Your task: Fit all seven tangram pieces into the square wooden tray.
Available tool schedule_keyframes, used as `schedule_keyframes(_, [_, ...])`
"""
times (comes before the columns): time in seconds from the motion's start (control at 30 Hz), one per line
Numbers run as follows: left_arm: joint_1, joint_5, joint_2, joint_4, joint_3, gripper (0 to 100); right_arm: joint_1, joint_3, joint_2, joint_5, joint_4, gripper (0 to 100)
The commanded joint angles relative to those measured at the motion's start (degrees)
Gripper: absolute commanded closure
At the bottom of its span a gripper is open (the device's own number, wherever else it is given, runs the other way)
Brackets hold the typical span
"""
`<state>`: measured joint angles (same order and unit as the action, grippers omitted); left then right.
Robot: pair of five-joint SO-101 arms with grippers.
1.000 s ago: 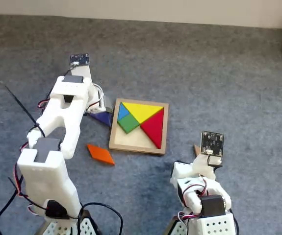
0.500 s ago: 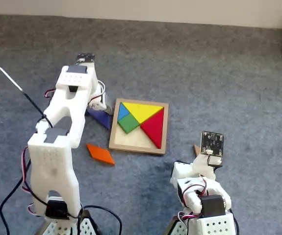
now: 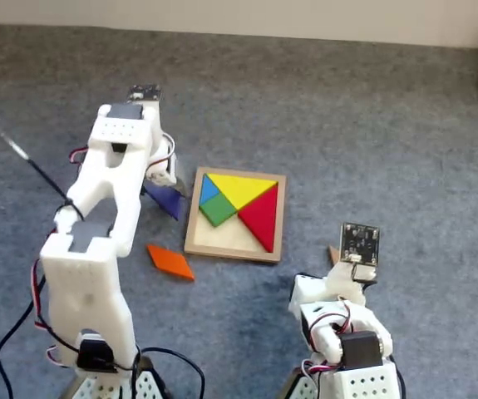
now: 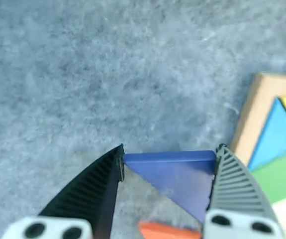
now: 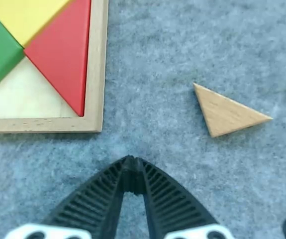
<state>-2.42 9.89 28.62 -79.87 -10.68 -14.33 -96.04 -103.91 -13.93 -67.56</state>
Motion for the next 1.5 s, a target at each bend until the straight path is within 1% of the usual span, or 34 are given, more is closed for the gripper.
schedule_keyframes(0.0, [-0.40,-1.93,-11.12,3.08,6.37,93,0.84,-8.40,-0.57,-0.18,-0.04,99.2])
schedule_keyframes(0.13, [1.54,-4.40,-21.93,8.18,17.01,93,0.84,-8.40,-0.57,-0.18,-0.04,99.2])
schedule_keyframes(0.33, [9.54,-10.02,-35.74,18.37,34.59,93,0.84,-8.40,-0.57,-0.18,-0.04,99.2])
schedule_keyframes(0.43, [11.47,-15.56,-40.04,23.74,40.66,93,0.84,-8.40,-0.57,-0.18,-0.04,99.2])
schedule_keyframes(0.57, [13.32,-26.46,-42.59,28.75,45.41,93,0.84,-8.40,-0.57,-0.18,-0.04,99.2])
schedule_keyframes(0.8, [19.21,-37.54,-42.86,29.63,45.93,93,0.84,-8.40,-0.57,-0.18,-0.04,99.2])
schedule_keyframes(0.87, [20.62,-43.43,-42.59,29.63,45.93,93,0.84,-8.40,-0.57,-0.18,-0.04,99.2])
schedule_keyframes(1.0, [22.64,-58.20,-42.59,29.63,46.11,93,0.84,-8.40,-0.57,-0.18,-0.04,99.2])
schedule_keyframes(1.1, [23.16,-65.41,-42.59,29.63,45.93,93,0.84,-8.40,-0.57,-0.18,-0.04,99.2])
schedule_keyframes(1.23, [23.16,-71.91,-42.51,29.63,45.93,93,0.84,-8.40,-0.57,-0.18,-0.04,99.2])
schedule_keyframes(1.47, [26.33,-77.10,-42.51,29.19,46.37,92,0.84,-8.40,-0.57,-0.18,-0.04,99.2])
